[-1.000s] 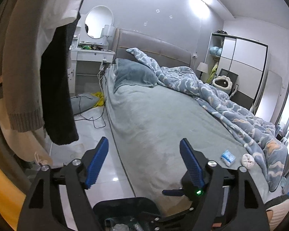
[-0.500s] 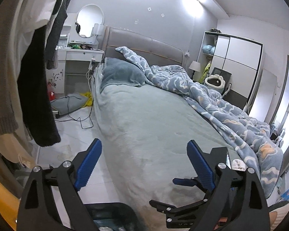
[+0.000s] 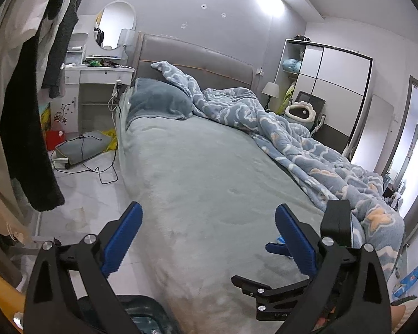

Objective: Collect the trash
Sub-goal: 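Move both open tools back over the tissue pack and white towel roll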

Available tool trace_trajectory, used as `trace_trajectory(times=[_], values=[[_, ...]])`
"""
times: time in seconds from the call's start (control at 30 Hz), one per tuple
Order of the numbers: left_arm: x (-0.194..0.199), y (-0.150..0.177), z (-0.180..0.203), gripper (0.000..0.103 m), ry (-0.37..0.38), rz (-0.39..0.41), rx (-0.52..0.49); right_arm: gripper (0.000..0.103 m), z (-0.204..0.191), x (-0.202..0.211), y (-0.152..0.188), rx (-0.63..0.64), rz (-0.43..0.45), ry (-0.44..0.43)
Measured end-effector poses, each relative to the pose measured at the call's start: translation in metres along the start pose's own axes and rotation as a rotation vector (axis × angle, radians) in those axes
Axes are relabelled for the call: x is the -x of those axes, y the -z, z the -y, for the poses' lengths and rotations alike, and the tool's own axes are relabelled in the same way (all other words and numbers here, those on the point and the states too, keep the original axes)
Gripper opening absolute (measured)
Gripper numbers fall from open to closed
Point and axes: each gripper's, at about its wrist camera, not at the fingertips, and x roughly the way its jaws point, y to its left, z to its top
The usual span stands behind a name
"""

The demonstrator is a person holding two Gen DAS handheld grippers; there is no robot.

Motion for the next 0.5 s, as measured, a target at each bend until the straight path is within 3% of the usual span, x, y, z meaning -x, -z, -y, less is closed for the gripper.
trace_trajectory(times=[0.5], values=[[-0.030, 0.006, 0.035, 0.098, 0.021, -0.027, -0.034, 0.088, 0.060, 0.033, 0.016, -0.051, 0.035, 0.094]])
